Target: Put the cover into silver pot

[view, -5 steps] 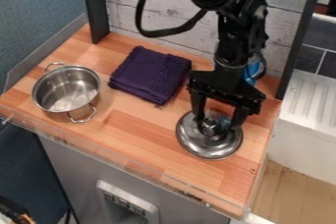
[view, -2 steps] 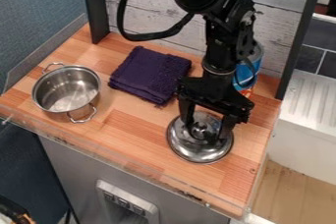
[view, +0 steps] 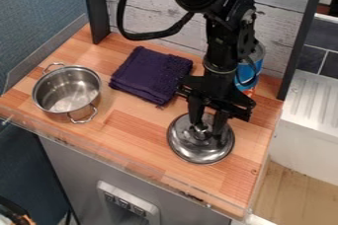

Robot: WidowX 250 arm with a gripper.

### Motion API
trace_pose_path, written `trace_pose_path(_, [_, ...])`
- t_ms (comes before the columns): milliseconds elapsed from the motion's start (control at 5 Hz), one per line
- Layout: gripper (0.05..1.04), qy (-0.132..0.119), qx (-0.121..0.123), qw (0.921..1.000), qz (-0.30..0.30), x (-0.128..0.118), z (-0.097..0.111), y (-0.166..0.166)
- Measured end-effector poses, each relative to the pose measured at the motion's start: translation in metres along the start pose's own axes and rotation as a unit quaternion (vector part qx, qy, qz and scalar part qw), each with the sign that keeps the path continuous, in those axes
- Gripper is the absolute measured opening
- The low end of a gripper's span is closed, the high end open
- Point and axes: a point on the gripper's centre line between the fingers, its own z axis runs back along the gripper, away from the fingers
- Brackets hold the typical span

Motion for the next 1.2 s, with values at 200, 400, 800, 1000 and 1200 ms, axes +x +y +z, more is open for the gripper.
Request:
trace_pose_path(200, [0.261, 0.01, -0.008, 0.9999, 0.0, -0.004, 0.0, 0.002])
trace_pose_path(400, [0.259, 0.018, -0.02, 0.9996, -0.003, -0.007, 0.005, 0.007])
trace_pose_path(800, [0.128, -0.022, -0.046, 0.9987, 0.005, 0.002, 0.044, 0.018])
trace_pose_path(1000, [0.056, -0.032, -0.045, 0.9978, 0.036, 0.001, 0.057, 0.046])
trace_pose_path(1200, [0.052, -0.033, -0.051, 0.9938, 0.093, -0.008, 0.056, 0.085])
